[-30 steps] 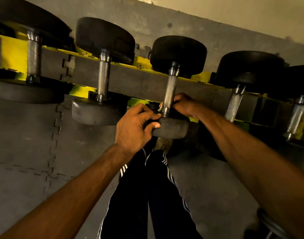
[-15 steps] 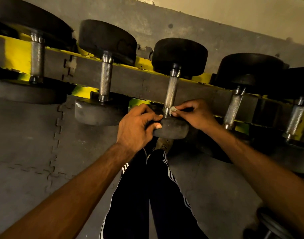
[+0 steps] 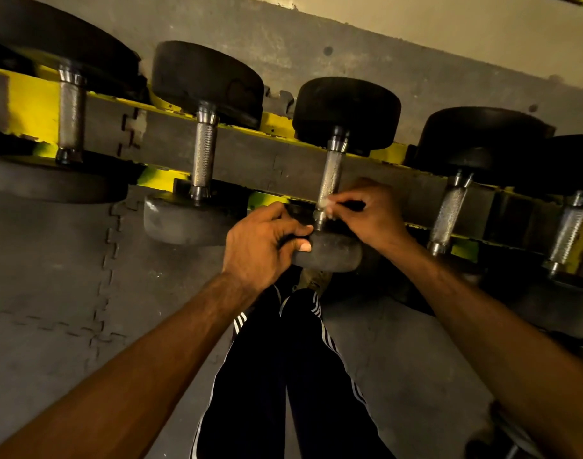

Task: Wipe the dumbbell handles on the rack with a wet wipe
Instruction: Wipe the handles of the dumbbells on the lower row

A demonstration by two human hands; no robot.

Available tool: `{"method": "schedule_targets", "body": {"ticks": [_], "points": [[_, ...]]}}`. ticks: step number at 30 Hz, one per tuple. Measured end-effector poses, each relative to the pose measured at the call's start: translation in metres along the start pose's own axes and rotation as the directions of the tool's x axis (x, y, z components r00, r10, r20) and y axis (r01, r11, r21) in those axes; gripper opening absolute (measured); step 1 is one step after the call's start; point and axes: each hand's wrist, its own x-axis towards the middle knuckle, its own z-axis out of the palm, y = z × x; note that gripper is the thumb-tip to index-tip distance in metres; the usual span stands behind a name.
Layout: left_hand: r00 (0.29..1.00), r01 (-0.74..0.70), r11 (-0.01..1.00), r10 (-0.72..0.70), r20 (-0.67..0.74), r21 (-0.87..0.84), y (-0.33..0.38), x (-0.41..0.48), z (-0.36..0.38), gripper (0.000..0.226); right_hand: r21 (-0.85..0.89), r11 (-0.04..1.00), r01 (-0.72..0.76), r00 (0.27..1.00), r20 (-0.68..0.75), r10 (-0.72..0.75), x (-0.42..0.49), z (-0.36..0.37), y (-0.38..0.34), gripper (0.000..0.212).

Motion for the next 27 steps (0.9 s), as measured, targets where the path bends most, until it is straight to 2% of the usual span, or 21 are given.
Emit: {"method": "schedule_targets", "body": {"ticks": [2, 3, 5, 7, 8, 11, 13, 14, 16, 17, 18, 21, 22, 24, 25, 27], "points": [[1.0, 0.003, 1.0, -0.003, -0.008, -0.014, 0.0, -0.001, 0.001, 0.02, 0.103, 0.995, -0.003, 0.981, -0.193, 0.023, 0.011, -0.001, -0.008, 0.016], [1.0, 0.002, 1.0, -0.002, -0.009, -0.017, -0.001, -0.001, 0.001, 0.02, 0.101, 0.995, 0.011, 0.961, -0.276, 0.017, 0.015, 0.0, -0.011, 0.016], [1.0, -0.001, 1.0, 0.001, -0.009, -0.016, -0.001, 0.0, 0.001, 0.02, -0.056, 0.998, 0.032, 0.951, -0.306, -0.048, 0.014, 0.004, -0.014, 0.015], [1.0, -0.006, 1.0, 0.006, -0.002, -0.016, -0.001, 0.001, 0.0, 0.022, -0.19, 0.976, 0.103, 0.976, -0.171, -0.136, 0.006, 0.005, -0.006, 0.017], [1.0, -0.009, 1.0, 0.009, -0.001, -0.015, -0.001, 0.002, 0.0, 0.023, -0.223, 0.964, 0.145, 0.985, -0.061, -0.163, 0.002, 0.003, -0.002, 0.02], [1.0, -0.017, 1.0, 0.017, 0.005, -0.016, -0.001, 0.002, 0.001, 0.03, -0.305, 0.894, 0.327, 0.932, 0.261, -0.251, 0.005, -0.011, 0.006, 0.022], [1.0, -0.01, 1.0, 0.01, 0.0, -0.023, -0.001, 0.0, 0.002, 0.03, -0.306, 0.867, 0.393, 0.904, 0.301, -0.304, 0.015, -0.015, 0.002, 0.017], [1.0, -0.004, 1.0, 0.004, -0.001, -0.024, -0.002, 0.0, 0.003, 0.029, -0.29, 0.882, 0.371, 0.92, 0.242, -0.308, 0.019, -0.015, -0.001, 0.017], [1.0, 0.005, 1.0, -0.005, -0.003, -0.026, -0.004, -0.001, 0.003, 0.026, -0.284, 0.922, 0.261, 0.964, 0.035, -0.262, 0.023, -0.013, -0.007, 0.021], [1.0, 0.006, 1.0, -0.006, -0.003, -0.025, -0.004, -0.001, 0.003, 0.026, -0.308, 0.918, 0.248, 0.964, -0.011, -0.264, 0.022, -0.011, -0.006, 0.021], [1.0, 0.002, 1.0, -0.002, -0.002, -0.021, -0.003, -0.001, 0.003, 0.027, -0.352, 0.892, 0.284, 0.955, 0.022, -0.295, 0.02, -0.01, -0.007, 0.021], [1.0, -0.026, 0.999, 0.026, 0.0, -0.019, -0.001, 0.0, 0.003, 0.033, -0.458, 0.733, 0.504, 0.854, 0.392, -0.342, 0.018, -0.006, -0.008, 0.017], [1.0, -0.029, 0.999, 0.029, -0.004, -0.024, -0.001, 0.0, 0.002, 0.036, -0.462, 0.716, 0.523, 0.833, 0.454, -0.316, 0.021, -0.004, -0.013, 0.013], [0.999, -0.027, 0.999, 0.027, -0.017, -0.037, -0.001, 0.0, 0.002, 0.036, -0.493, 0.753, 0.436, 0.883, 0.397, -0.251, 0.031, -0.002, -0.024, 0.01], [0.999, -0.025, 0.999, 0.024, -0.022, -0.041, -0.002, -0.001, 0.003, 0.035, -0.581, 0.729, 0.362, 0.93, 0.284, -0.235, 0.037, -0.002, -0.029, 0.012], [1.0, -0.02, 0.999, 0.019, -0.02, -0.042, -0.002, -0.002, 0.004, 0.035, -0.72, 0.63, 0.291, 0.95, 0.141, -0.278, 0.044, -0.004, -0.041, 0.015]]}}
